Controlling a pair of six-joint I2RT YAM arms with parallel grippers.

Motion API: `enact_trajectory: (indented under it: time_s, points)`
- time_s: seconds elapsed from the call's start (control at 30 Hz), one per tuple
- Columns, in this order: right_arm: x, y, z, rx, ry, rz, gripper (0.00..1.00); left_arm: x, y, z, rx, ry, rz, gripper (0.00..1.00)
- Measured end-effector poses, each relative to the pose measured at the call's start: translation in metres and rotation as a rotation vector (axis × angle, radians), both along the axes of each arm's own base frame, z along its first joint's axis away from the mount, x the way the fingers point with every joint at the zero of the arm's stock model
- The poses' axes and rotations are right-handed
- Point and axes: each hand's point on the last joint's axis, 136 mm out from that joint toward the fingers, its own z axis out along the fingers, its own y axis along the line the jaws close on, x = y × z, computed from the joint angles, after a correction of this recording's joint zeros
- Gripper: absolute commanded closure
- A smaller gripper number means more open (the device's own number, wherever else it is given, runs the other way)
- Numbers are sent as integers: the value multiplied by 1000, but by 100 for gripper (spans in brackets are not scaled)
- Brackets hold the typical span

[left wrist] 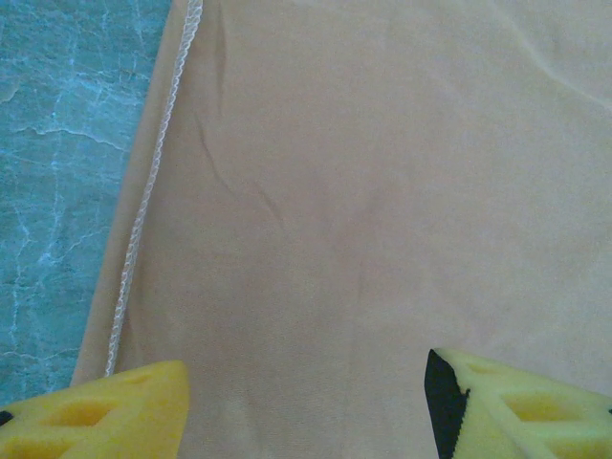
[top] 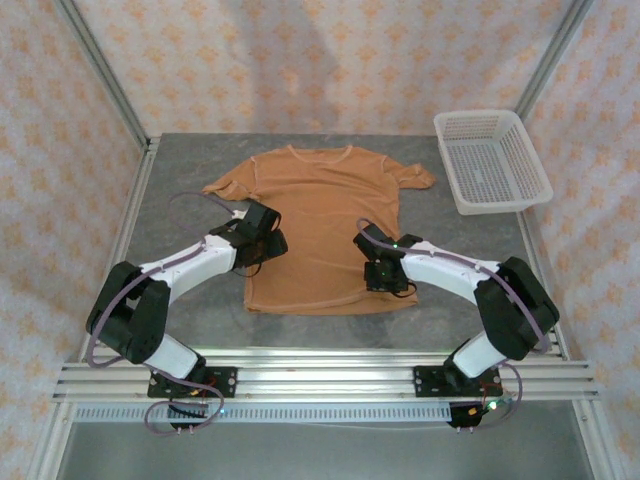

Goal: Fold the inside-out t-shirt

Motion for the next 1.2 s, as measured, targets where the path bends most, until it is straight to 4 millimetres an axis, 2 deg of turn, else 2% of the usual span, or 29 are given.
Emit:
enact_trajectory:
  time_s: [0.13, 0.27, 0.33, 0.4, 0.63, 0.73, 0.87, 0.93, 1.0, 1.1, 1.2]
  points:
    - [-1, 2, -4, 8, 6, 1, 69, 0, 0, 3, -4, -8, 0, 33]
    - [-3, 1, -9, 11, 18, -5, 90, 1, 0, 8, -10, -21, 0, 33]
    - [-4, 1, -9, 14, 19, -8, 97, 1, 0, 10, -12, -27, 0, 34]
    - [-4, 1, -10, 15, 20, -14, 100, 1, 0, 12, -14, -31, 0, 34]
    - [-6, 0, -5, 9, 26, -11, 100, -1, -3, 25, -10, -62, -43, 35]
    - [-6, 0, 8, 25, 8, -11, 100, -7, -20, 31, -5, -79, -151, 34]
    - [1, 5, 38, 81, -61, -10, 100, -22, -55, 41, 20, -112, -348, 28]
    - [4, 8, 50, 103, -88, -10, 100, -29, -72, 47, 30, -149, -440, 24]
    - [8, 11, 57, 117, -106, -10, 100, -36, -91, 56, 14, -225, -530, 14]
    - [10, 12, 62, 126, -115, -14, 100, -61, -113, 57, 3, -361, -688, 5]
    - [11, 12, 63, 129, -116, -24, 100, -95, -131, 43, 4, -423, -853, 4]
